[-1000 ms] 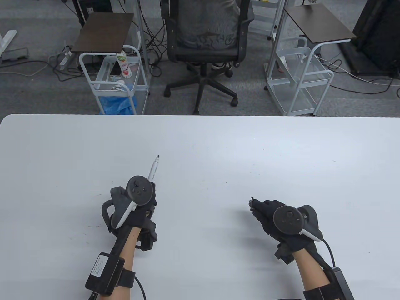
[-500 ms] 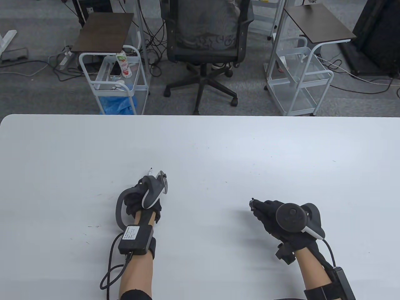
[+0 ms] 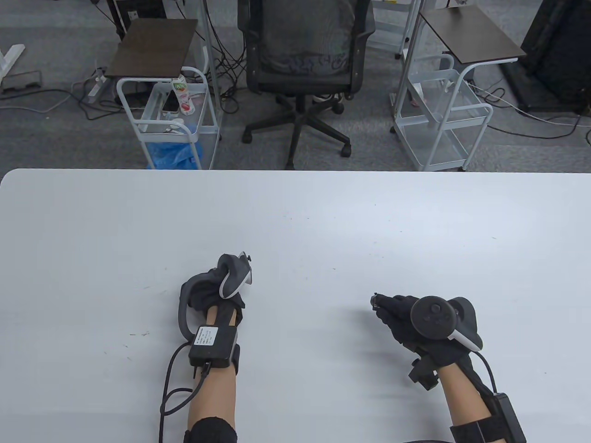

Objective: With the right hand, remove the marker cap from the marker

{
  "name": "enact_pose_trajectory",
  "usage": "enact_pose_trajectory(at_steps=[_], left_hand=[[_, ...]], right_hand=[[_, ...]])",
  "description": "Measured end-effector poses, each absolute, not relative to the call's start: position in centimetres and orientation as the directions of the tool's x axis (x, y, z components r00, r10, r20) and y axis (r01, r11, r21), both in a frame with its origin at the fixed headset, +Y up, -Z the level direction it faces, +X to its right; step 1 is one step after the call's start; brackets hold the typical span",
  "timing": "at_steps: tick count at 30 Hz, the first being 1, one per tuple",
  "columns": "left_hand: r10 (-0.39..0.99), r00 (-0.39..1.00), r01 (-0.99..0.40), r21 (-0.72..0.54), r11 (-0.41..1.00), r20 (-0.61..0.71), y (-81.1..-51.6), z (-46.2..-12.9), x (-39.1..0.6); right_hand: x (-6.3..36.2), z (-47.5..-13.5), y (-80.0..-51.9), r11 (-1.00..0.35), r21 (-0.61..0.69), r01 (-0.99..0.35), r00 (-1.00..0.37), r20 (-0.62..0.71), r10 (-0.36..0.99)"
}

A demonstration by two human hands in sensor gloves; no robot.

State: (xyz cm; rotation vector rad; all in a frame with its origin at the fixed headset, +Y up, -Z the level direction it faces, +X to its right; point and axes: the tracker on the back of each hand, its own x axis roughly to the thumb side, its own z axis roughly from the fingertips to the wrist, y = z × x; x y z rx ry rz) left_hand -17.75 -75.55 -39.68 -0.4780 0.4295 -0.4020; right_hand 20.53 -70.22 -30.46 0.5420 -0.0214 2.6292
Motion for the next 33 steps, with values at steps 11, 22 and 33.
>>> enact_pose_trajectory(at_steps=[11,22,33], left_hand=[[-0.248,0.929,0.136,-0.370,0.919,-0.276,-69.5,-36.8,-17.2],[0.006,0.998,-0.002,-0.065,0.998,0.057,-61.4,-32.3,-17.1],[0.010,0.984,0.004,-0.076,0.997,0.179,-70.3,-28.8,-16.9]], right_hand=[[20.8,-30.7,-70.3,-0.901,0.117,-0.418,-0.832,0.350,0.431],[21.0,-30.9,-70.5,-0.904,0.095,-0.416,-0.848,0.319,0.424],[21.6,-31.1,-71.0,-0.929,0.025,-0.370,-0.903,0.226,0.366]])
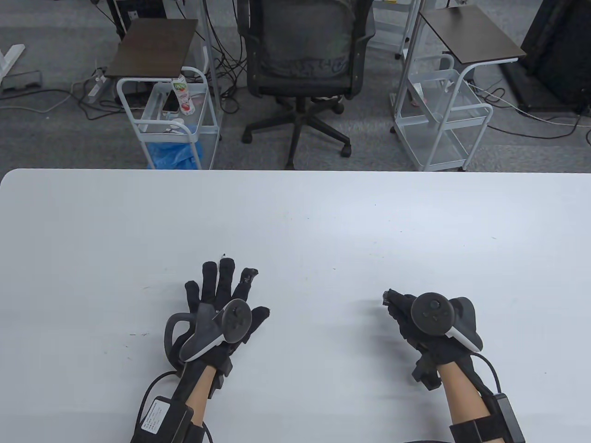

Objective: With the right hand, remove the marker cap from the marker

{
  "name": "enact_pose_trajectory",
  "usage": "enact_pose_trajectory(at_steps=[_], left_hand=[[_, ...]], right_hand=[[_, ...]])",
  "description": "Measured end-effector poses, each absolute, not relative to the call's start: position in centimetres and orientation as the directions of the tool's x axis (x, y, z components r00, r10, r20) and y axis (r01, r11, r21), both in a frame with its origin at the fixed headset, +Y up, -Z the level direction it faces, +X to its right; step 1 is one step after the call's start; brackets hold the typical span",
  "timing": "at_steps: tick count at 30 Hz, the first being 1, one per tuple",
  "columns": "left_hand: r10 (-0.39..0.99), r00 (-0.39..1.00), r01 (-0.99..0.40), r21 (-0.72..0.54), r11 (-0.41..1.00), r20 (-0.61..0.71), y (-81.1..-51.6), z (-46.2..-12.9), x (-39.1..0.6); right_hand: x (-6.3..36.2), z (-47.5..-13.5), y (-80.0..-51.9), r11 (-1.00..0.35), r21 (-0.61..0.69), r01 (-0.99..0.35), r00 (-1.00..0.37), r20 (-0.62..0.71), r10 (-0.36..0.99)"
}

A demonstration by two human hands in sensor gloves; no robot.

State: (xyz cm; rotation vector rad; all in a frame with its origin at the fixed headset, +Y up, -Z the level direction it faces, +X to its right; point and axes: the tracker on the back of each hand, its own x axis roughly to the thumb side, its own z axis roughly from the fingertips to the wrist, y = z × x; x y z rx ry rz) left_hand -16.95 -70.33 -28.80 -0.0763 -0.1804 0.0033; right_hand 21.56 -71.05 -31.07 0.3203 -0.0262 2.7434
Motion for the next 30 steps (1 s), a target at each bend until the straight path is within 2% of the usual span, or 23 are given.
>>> enact_pose_trajectory(at_steps=[3,5,9,14,18,25,30], left_hand=[[0.002,0.984,0.004,-0.032,0.999,0.178,-70.9,-28.4,-17.4],[0.001,0.984,0.014,-0.085,0.996,0.178,-71.3,-28.3,-17.4],[-0.014,0.982,0.033,-0.096,0.995,0.187,-71.5,-28.2,-17.2],[-0.020,0.979,0.045,-0.119,0.992,0.205,-71.8,-28.1,-16.6],[-0.016,0.977,0.046,-0.133,0.990,0.214,-71.7,-28.2,-16.2],[-0.011,0.974,0.040,-0.124,0.992,0.225,-71.3,-27.9,-16.1],[-0.016,0.974,0.051,-0.146,0.988,0.227,-71.5,-28.0,-16.1]], right_hand=[[21.9,-31.1,-70.7,-0.924,-0.037,-0.380,-0.914,0.168,0.369],[22.3,-31.2,-69.9,-0.907,-0.087,-0.411,-0.908,0.124,0.400],[22.9,-31.5,-68.6,-0.827,-0.252,-0.502,-0.862,0.062,0.504],[23.0,-34.2,-66.5,-0.857,-0.316,-0.408,-0.892,-0.062,0.447],[22.8,-37.3,-66.6,-0.911,-0.252,-0.326,-0.916,-0.152,0.370],[22.1,-41.6,-71.1,-0.998,-0.057,-0.032,-0.939,-0.341,0.050],[21.9,-43.0,-73.6,-1.000,-0.011,0.028,-0.927,-0.375,-0.022]])
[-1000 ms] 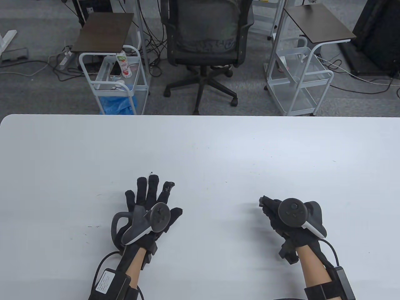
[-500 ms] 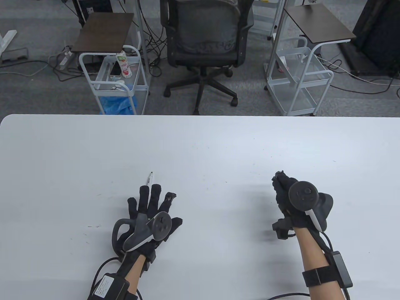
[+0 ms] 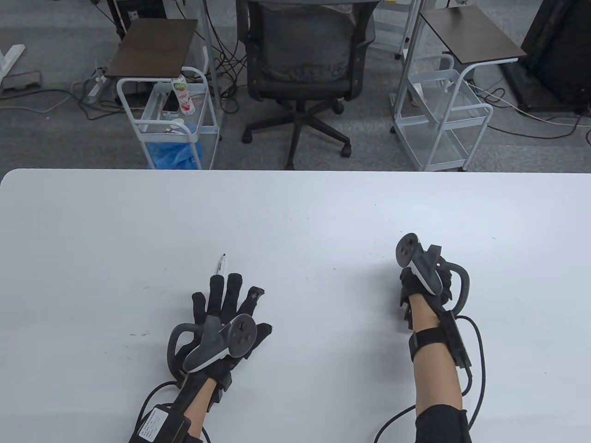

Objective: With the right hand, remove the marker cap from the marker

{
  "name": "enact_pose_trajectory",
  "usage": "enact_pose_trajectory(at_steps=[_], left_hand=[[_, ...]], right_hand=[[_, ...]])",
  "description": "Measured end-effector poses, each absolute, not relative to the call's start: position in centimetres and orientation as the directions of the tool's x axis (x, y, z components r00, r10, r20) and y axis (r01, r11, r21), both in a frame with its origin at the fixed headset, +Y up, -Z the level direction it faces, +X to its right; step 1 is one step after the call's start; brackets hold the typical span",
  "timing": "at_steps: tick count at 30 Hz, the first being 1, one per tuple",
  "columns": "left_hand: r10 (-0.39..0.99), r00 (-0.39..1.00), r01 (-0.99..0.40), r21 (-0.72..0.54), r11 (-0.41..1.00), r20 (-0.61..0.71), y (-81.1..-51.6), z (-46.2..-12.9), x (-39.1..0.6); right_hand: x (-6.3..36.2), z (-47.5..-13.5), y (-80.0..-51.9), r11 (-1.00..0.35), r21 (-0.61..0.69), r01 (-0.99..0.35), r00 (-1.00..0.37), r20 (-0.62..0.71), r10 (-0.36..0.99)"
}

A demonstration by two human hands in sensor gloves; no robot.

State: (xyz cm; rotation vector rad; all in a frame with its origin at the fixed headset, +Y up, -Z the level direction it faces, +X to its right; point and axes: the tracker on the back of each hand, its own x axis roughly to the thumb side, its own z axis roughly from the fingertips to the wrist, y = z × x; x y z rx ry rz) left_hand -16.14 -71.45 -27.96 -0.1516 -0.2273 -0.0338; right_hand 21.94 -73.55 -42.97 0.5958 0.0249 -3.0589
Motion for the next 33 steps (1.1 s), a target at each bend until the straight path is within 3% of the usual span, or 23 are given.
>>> enact_pose_trajectory(at_steps=[5,9,12,18,25,30,33], left_hand=[[-0.028,0.974,0.064,-0.159,0.985,0.224,-71.6,-28.1,-16.2],[-0.030,0.975,0.068,-0.167,0.984,0.221,-71.6,-28.1,-16.2],[-0.036,0.974,0.075,-0.169,0.983,0.222,-71.5,-28.0,-16.2],[-0.035,0.977,0.070,-0.158,0.985,0.212,-71.4,-28.0,-16.5],[-0.028,0.977,0.062,-0.153,0.986,0.212,-71.3,-28.0,-16.6],[-0.017,0.975,0.050,-0.144,0.988,0.222,-71.3,-28.0,-16.6],[0.005,0.971,0.032,-0.152,0.988,0.239,-71.4,-28.0,-16.6]], right_hand=[[20.8,-43.5,-74.3,-0.985,0.072,0.160,-0.909,-0.378,-0.175],[19.4,-43.9,-75.1,-0.915,0.142,0.377,-0.863,-0.304,-0.402],[18.9,-44.1,-75.3,-0.891,0.164,0.424,-0.842,-0.290,-0.454],[20.0,-44.1,-73.2,-0.927,0.212,0.310,-0.869,-0.331,-0.367],[21.4,-41.0,-65.9,-0.971,0.026,0.236,-0.924,-0.304,-0.233],[21.3,-37.1,-61.6,-0.978,-0.176,0.109,-0.981,-0.177,-0.078],[21.1,-34.3,-59.7,-0.960,-0.281,-0.020,-0.999,-0.035,0.031]])
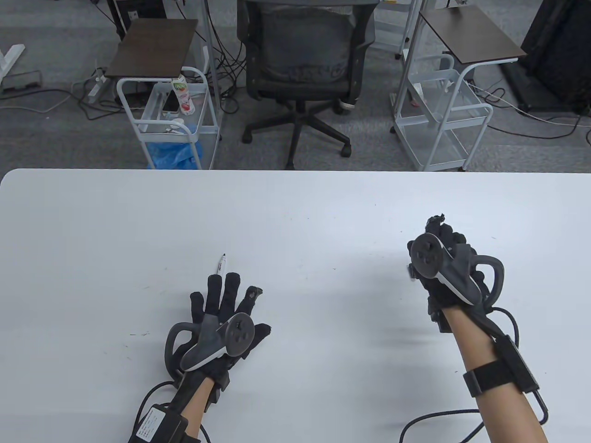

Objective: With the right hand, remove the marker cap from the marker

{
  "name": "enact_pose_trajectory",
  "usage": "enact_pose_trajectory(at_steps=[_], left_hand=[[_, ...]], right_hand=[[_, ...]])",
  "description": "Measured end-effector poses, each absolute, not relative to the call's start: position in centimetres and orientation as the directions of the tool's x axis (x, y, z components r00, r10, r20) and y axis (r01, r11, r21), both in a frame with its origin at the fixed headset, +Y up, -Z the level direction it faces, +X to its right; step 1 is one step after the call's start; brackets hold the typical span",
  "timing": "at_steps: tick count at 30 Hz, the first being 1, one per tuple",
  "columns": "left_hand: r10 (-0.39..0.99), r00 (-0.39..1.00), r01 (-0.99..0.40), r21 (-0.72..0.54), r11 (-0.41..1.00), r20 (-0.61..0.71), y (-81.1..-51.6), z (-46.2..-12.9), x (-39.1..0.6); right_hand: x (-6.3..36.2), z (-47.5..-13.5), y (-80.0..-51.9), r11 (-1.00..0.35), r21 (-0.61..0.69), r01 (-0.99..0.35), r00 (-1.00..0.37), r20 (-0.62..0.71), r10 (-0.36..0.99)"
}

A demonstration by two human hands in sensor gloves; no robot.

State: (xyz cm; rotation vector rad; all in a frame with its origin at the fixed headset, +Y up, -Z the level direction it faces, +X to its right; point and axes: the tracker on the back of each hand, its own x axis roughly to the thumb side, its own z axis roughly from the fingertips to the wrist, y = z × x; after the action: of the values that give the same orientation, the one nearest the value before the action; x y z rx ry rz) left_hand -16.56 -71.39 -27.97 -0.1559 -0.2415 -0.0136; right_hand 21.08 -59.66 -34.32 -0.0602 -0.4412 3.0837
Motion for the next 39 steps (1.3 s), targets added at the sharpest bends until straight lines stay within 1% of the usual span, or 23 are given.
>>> enact_pose_trajectory(at_steps=[2,4,7,9,12,14,15,16,17,18,19,20,22,23,25,27,31,39], left_hand=[[0.010,0.970,0.028,-0.153,0.988,0.244,-71.5,-28.0,-16.5],[0.010,0.969,0.028,-0.152,0.988,0.248,-71.5,-28.0,-16.5],[0.021,0.968,0.018,-0.150,0.989,0.252,-71.4,-27.9,-16.5],[0.020,0.967,0.018,-0.144,0.989,0.254,-71.1,-28.0,-16.8],[0.027,0.969,0.003,-0.119,0.993,0.247,-70.8,-27.9,-17.2],[0.017,0.970,0.010,-0.110,0.994,0.243,-70.8,-27.8,-17.4],[0.015,0.970,0.012,-0.110,0.994,0.244,-70.8,-27.8,-17.3],[0.016,0.969,0.013,-0.113,0.993,0.247,-71.0,-27.8,-17.3],[0.014,0.968,0.016,-0.115,0.993,0.249,-71.1,-27.8,-17.2],[0.005,0.967,0.027,-0.119,0.993,0.254,-71.2,-27.8,-17.1],[0.003,0.966,0.029,-0.120,0.992,0.259,-71.4,-27.9,-17.0],[0.005,0.966,0.028,-0.122,0.992,0.260,-71.5,-28.0,-16.9],[0.009,0.963,0.031,-0.145,0.989,0.270,-72.0,-28.1,-16.7],[0.002,0.962,0.039,-0.144,0.989,0.272,-72.2,-28.1,-16.6],[-0.011,0.961,0.057,-0.160,0.985,0.275,-72.3,-28.1,-16.3],[0.000,0.960,0.046,-0.160,0.986,0.279,-72.4,-28.2,-16.1],[-0.014,0.961,0.055,-0.144,0.988,0.276,-72.3,-28.2,-16.1],[-0.030,0.958,0.076,-0.152,0.985,0.286,-72.5,-28.1,-15.5]], right_hand=[[20.9,-32.4,-59.1,-0.942,-0.306,-0.139,-0.989,0.095,0.115],[20.7,-30.9,-59.1,-0.928,-0.312,-0.202,-0.976,0.147,0.162],[20.0,-28.8,-60.1,-0.919,-0.267,-0.290,-0.934,0.288,0.211],[19.3,-27.7,-61.1,-0.911,-0.249,-0.327,-0.912,0.337,0.235],[18.6,-27.1,-62.5,-0.929,-0.208,-0.305,-0.908,0.357,0.218],[18.0,-27.3,-64.4,-0.950,-0.180,-0.256,-0.913,0.368,0.176],[18.0,-27.5,-65.1,-0.958,-0.165,-0.233,-0.921,0.354,0.163],[17.8,-27.8,-66.4,-0.972,-0.125,-0.199,-0.928,0.342,0.146],[17.8,-28.0,-67.3,-0.977,-0.109,-0.181,-0.933,0.333,0.135],[17.9,-28.2,-68.7,-0.982,-0.106,-0.157,-0.941,0.319,0.116],[17.8,-28.4,-70.0,-0.983,-0.106,-0.150,-0.941,0.322,0.109],[17.6,-28.6,-70.6,-0.986,-0.087,-0.141,-0.936,0.335,0.104],[17.4,-28.8,-72.6,-0.999,0.016,-0.044,-0.939,0.340,0.047],[17.4,-28.9,-73.1,-0.999,0.039,-0.031,-0.939,0.341,0.043],[17.2,-29.0,-73.3,-0.998,0.062,-0.033,-0.938,0.343,0.052],[16.9,-28.9,-73.1,-0.997,0.054,-0.056,-0.934,0.351,0.072],[16.8,-28.6,-72.8,-0.998,0.021,-0.059,-0.928,0.367,0.063],[17.3,-28.6,-72.5,-0.997,0.017,-0.080,-0.938,0.336,0.081]])
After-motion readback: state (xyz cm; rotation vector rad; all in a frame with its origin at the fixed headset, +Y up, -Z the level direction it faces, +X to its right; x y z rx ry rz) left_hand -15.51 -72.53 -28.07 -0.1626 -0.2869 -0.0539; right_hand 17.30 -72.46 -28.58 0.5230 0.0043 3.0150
